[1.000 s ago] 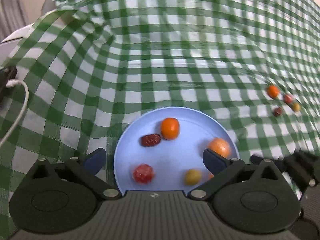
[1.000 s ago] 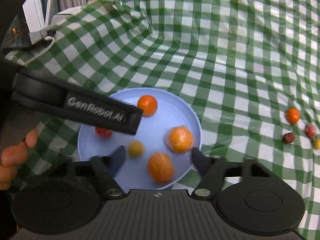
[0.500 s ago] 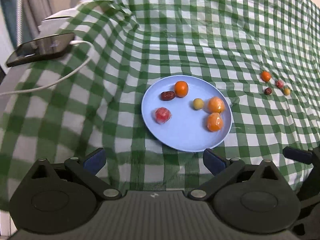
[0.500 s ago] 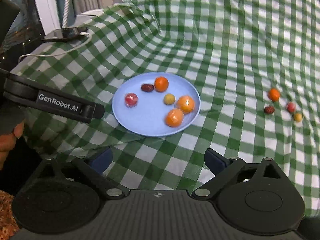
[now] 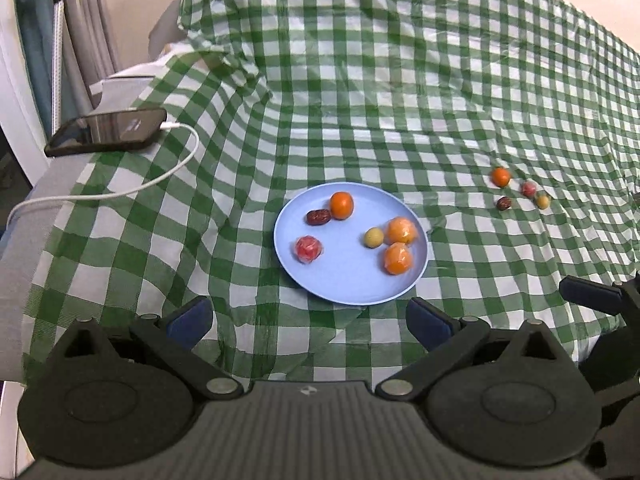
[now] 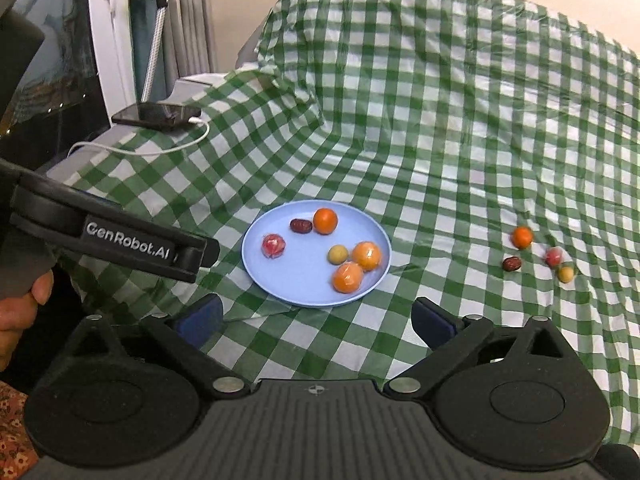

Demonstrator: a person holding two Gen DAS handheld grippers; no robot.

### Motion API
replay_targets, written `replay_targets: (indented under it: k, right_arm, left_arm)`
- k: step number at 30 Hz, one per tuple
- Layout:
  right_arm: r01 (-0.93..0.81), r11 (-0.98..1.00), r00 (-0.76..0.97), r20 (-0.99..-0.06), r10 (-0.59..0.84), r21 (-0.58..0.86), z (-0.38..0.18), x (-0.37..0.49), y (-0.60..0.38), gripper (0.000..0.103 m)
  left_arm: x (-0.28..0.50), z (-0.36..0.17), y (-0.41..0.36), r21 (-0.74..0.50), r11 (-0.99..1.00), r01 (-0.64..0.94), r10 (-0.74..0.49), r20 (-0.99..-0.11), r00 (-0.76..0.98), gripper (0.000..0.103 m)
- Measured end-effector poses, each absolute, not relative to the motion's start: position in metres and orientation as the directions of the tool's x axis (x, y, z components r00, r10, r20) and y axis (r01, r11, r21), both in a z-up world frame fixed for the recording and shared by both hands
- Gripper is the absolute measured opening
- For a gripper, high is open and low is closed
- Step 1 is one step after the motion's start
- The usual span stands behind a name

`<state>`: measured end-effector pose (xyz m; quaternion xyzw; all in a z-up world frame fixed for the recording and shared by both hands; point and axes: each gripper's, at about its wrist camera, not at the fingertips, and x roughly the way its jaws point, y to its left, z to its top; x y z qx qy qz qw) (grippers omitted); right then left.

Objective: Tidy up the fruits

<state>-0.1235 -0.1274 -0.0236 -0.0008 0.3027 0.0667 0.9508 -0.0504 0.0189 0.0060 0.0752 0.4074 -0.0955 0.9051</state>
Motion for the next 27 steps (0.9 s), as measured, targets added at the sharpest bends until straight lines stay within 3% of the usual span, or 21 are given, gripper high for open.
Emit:
replay_targets:
  k: [27]
  right_arm:
    - [-0.113,0.992,0.809,-0.575,0.121,0.050,-0.0249,-0.1270,-0.1248,0.102]
  left_arm:
    - [-0.0504,0.0073,0.0200,0.075,0.973,0.220,-0.092,-0.745,0.661,0.103]
